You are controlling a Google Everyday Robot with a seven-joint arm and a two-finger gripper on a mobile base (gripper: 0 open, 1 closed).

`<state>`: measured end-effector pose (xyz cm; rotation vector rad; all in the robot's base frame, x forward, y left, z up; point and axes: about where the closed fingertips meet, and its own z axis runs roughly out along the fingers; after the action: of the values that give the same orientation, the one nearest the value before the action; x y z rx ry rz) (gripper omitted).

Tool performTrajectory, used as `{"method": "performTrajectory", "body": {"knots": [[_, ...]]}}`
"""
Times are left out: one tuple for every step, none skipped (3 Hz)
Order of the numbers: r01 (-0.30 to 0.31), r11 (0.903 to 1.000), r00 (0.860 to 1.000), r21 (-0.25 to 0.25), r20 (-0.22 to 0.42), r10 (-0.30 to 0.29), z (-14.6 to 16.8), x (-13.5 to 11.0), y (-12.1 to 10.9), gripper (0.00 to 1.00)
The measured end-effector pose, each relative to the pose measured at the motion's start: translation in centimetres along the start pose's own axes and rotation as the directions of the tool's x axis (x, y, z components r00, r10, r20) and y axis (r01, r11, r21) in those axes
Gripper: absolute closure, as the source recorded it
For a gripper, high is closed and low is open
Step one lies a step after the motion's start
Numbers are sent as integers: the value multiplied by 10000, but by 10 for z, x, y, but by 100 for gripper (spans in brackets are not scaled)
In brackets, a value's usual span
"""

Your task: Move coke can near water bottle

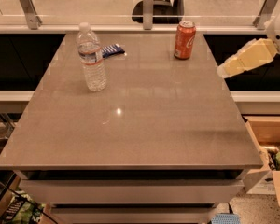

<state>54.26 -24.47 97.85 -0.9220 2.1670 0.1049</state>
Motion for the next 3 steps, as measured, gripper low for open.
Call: {"method": "performTrajectory", "body": {"knots": [[-1042, 9931, 9943, 543, 267, 1028, 14, -5, -21, 0], [-1041, 9931, 9943, 542, 267, 1028, 14, -5, -21, 0], [-1006, 9928, 9936, 651, 579, 968, 19, -13, -18, 0]]}}
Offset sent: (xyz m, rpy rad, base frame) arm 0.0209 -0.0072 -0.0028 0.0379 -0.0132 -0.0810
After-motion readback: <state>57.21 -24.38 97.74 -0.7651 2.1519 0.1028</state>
